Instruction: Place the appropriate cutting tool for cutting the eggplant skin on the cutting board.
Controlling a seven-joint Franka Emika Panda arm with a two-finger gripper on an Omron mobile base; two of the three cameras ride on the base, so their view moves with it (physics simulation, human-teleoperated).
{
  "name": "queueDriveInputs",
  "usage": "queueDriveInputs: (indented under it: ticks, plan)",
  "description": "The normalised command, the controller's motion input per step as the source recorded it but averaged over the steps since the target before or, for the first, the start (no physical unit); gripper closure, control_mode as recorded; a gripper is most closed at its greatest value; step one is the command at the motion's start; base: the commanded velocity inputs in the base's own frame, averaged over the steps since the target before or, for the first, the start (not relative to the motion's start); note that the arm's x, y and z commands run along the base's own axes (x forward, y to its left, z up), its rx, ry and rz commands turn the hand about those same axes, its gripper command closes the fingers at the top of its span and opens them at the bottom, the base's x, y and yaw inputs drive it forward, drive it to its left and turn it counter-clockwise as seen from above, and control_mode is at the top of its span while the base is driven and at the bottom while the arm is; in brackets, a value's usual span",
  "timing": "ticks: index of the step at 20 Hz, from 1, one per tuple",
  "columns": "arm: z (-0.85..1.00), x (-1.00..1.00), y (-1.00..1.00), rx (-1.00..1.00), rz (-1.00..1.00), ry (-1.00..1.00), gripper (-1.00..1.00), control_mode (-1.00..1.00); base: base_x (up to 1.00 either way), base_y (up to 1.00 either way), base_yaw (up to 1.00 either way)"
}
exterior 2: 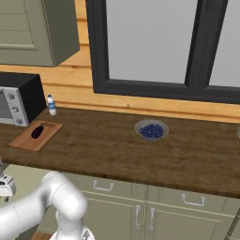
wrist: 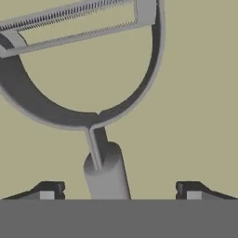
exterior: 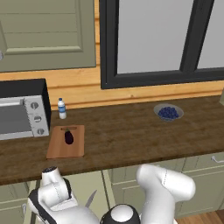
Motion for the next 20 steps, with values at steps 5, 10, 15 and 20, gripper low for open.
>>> queueDriveInputs:
  ticks: [5, 10, 15, 20]
  plan:
    - [-0.39, -0.26, 0.00, -0.02, 0.01, 0.00, 1.00, -1.00, 0.00, 0.00, 0.00]
    - [-0.34, -0.21, 0.08, -0.02, 0.00, 0.00, 1.00, -1.00, 0.00, 0.00, 0.00]
    - [0.08, -0.08, 0.00, 0.00, -0.02, 0.00, 1.00, -1.00, 0.00, 0.00, 0.00]
    - [0.82, -0.44, -0.14, 0.01, -0.09, -0.03, 1.00, -1.00, 0.00, 0.00, 0.00]
